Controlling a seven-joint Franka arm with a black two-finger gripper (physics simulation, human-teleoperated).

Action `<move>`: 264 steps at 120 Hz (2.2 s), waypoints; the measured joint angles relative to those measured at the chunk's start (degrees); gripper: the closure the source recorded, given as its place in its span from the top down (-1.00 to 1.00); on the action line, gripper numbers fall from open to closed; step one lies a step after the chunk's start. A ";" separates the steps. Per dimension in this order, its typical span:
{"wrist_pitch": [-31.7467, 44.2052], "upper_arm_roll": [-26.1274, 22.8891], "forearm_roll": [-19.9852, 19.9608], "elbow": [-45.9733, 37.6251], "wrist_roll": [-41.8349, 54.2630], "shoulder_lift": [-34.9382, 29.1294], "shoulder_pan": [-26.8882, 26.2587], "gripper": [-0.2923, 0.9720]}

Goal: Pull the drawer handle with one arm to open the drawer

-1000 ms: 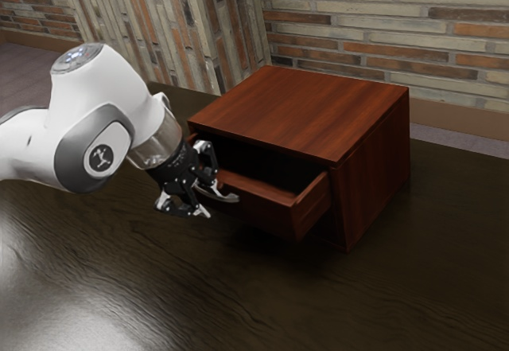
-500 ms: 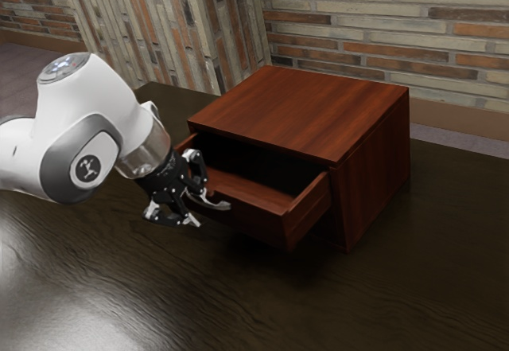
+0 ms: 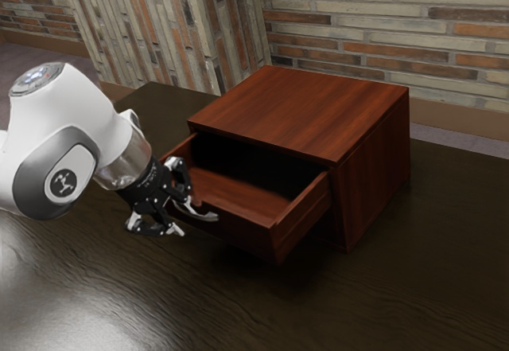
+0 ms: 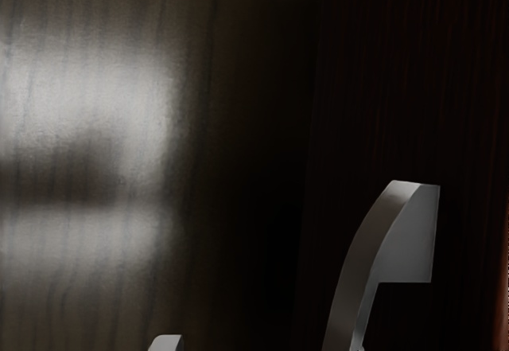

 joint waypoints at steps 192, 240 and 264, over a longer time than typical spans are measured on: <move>-21.85 -0.54 5.60 36.46 -0.17 4.80 0.18 0.24; -38.86 0.23 3.89 31.97 -0.12 6.04 0.99 0.49; -39.82 1.53 3.67 30.12 1.51 5.20 0.77 0.52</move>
